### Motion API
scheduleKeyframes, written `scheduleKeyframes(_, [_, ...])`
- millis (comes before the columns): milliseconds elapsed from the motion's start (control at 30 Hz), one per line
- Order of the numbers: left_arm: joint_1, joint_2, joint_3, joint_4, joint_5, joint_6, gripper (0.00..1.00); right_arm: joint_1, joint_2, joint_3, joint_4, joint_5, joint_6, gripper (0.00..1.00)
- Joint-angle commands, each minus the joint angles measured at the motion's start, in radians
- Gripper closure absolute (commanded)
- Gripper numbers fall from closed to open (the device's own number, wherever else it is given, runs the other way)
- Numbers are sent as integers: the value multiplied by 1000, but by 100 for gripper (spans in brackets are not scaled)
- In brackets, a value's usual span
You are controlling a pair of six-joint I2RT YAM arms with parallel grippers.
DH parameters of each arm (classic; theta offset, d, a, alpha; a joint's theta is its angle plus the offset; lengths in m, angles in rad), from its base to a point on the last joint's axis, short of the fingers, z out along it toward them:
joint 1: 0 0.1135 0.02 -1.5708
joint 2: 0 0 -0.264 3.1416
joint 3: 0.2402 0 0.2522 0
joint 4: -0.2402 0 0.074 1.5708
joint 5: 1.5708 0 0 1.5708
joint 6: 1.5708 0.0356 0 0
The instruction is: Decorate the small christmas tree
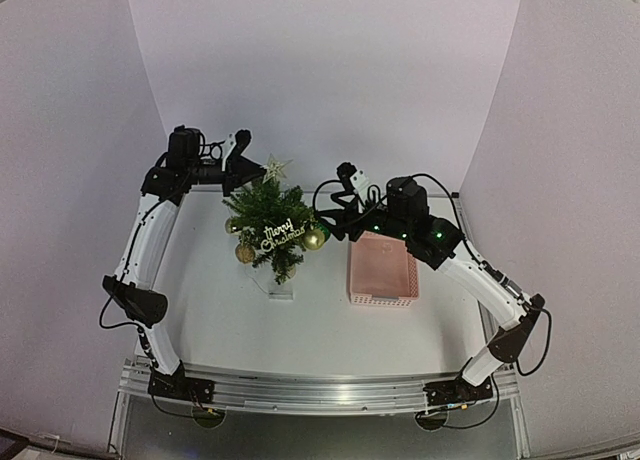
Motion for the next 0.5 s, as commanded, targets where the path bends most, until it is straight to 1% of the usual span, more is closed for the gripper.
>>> scheduleKeyframes(0, [1,-10,60,-33,-43,6,100,-4,-34,5,30,-9,11,29])
scheduleKeyframes(267, [1,-3,81,-62,-62,-1,100,-4,-25,10,31,-16,12,29])
scheduleKeyframes(467, [-1,11,81,-70,-44,-27,100,-4,-28,5,30,-15,15,29])
